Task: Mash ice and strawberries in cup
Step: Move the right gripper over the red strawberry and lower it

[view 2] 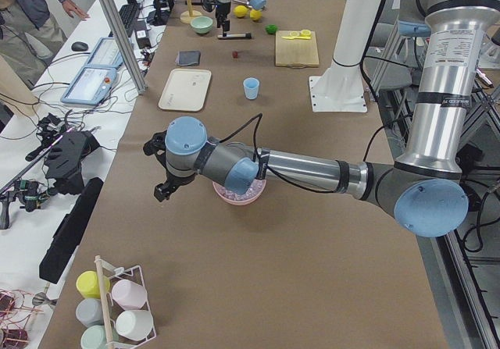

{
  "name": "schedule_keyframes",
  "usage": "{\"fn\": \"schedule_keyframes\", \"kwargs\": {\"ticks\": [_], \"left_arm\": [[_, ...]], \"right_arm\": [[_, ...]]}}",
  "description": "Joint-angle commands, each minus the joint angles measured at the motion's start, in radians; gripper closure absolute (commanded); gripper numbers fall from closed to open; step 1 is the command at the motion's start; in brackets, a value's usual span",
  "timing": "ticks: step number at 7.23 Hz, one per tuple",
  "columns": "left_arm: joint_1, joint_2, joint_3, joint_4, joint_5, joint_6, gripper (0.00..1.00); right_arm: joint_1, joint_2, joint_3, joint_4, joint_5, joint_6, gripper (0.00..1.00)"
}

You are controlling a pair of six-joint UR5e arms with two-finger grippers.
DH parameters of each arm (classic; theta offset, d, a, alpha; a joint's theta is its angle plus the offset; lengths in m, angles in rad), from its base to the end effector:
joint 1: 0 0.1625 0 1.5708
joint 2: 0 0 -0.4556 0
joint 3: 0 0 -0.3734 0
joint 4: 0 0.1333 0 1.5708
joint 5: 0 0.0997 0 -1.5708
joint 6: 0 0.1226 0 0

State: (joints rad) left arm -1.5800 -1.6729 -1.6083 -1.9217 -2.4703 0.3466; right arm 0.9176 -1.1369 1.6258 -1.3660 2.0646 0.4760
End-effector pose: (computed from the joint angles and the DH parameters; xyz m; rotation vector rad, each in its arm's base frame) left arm -0.0423 -0.5397 0.5841 0.6119 0.7947 0.5294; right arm -0.3456 -0.5753 0.4198 0.3217 -0.7666 -0.3381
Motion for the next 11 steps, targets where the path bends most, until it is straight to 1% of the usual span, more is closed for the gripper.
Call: {"fn": "schedule_keyframes", "kwargs": {"ticks": [1, 2, 3, 4, 5, 6, 7, 8, 9, 11], "left_arm": [[-0.006, 0.030, -0.021, -0.002, -0.001, 0.005, 0.03], [-0.008, 0.032, -0.024, -0.008, -0.001, 0.005, 0.03], [-0.014, 0.032, -0.027, -0.025, -0.001, 0.005, 0.03], [-0.014, 0.062, -0.056, -0.025, -0.001, 0.005, 0.03], [-0.015, 0.067, -0.068, -0.026, -0.001, 0.005, 0.03], [-0.017, 0.068, -0.076, -0.026, 0.001, 0.005, 0.03], [-0.018, 0.077, -0.081, -0.026, -0.001, 0.005, 0.03], [-0.017, 0.081, -0.085, -0.026, 0.001, 0.005, 0.03], [-0.017, 0.081, -0.085, -0.026, 0.002, 0.005, 0.03], [-0.018, 0.082, -0.085, -0.025, 0.002, 0.005, 0.03]], "right_arm": [[-0.046, -0.003, -0.021, 0.013, -0.024, 0.148, 0.00], [-0.060, -0.004, -0.047, 0.015, -0.035, 0.150, 0.00], [-0.075, -0.006, -0.047, 0.013, -0.035, 0.180, 0.00], [-0.110, -0.006, -0.058, 0.015, -0.044, 0.244, 0.00], [-0.135, -0.006, -0.060, 0.015, -0.081, 0.291, 0.00], [-0.163, -0.009, -0.064, 0.016, -0.093, 0.317, 0.00], [-0.175, -0.011, -0.063, 0.016, -0.130, 0.319, 0.00], [-0.184, -0.014, -0.064, 0.016, -0.135, 0.314, 0.03], [-0.187, -0.014, -0.060, 0.016, -0.136, 0.319, 0.19], [-0.191, -0.011, -0.064, 0.016, -0.136, 0.314, 0.31]]}}
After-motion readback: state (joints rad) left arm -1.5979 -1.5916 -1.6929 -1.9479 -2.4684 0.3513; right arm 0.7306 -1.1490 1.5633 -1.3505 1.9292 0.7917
